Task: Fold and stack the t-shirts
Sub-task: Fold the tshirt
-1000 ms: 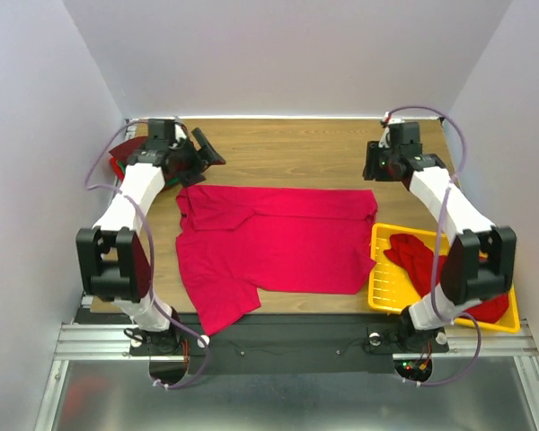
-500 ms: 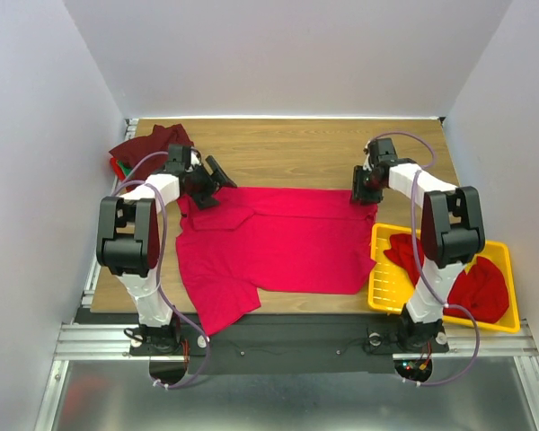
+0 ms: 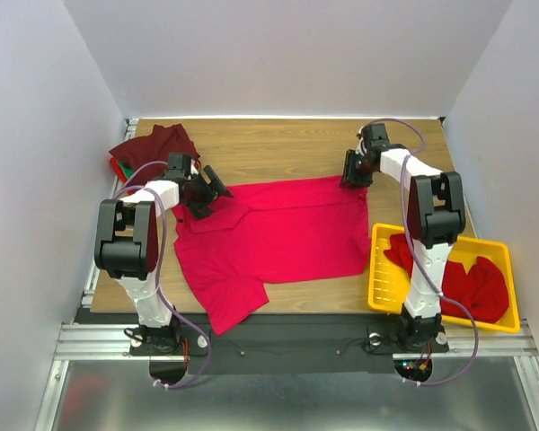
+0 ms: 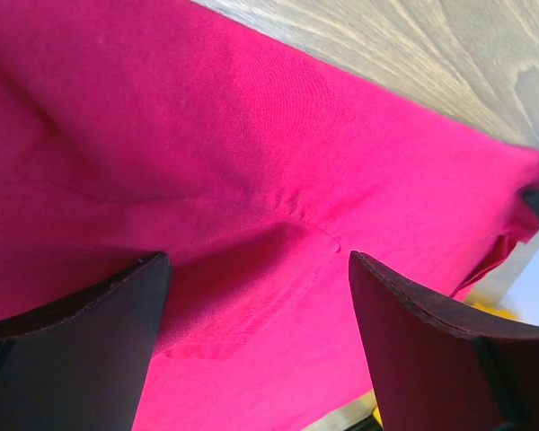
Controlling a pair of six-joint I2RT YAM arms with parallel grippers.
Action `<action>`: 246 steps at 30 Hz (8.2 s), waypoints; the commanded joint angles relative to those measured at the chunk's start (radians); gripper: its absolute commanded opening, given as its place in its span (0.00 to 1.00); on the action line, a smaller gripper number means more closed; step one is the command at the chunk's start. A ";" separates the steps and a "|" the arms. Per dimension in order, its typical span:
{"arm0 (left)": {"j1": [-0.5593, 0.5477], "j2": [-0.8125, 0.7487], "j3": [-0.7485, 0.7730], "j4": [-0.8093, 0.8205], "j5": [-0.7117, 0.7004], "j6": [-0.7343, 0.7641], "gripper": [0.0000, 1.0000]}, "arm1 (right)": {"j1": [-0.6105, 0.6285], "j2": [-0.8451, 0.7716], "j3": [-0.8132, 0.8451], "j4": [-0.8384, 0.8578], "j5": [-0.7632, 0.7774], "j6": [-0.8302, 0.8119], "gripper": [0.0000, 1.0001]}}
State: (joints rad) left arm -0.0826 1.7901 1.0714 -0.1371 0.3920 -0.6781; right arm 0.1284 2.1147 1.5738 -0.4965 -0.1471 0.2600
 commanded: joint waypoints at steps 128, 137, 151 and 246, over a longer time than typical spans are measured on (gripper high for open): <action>-0.075 0.246 0.667 -0.532 0.042 0.508 0.25 | 0.177 -0.301 -0.262 -0.145 0.193 -0.054 0.60; -0.065 0.247 0.648 -0.510 0.053 0.497 0.26 | 0.252 -0.355 -0.356 -0.206 0.248 -0.080 0.60; -0.052 0.238 0.599 -0.490 0.047 0.505 0.26 | 0.264 -0.407 -0.362 -0.292 0.087 -0.099 0.24; 0.110 0.313 0.346 -0.182 -0.062 0.258 0.74 | -0.065 -0.074 0.012 -0.143 0.537 0.009 0.68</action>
State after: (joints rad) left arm 0.0025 2.0594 1.4456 -0.2691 0.4309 -0.4599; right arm 0.0711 2.1025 1.5940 -0.6876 0.4450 0.3038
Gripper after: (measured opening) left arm 0.735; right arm 0.683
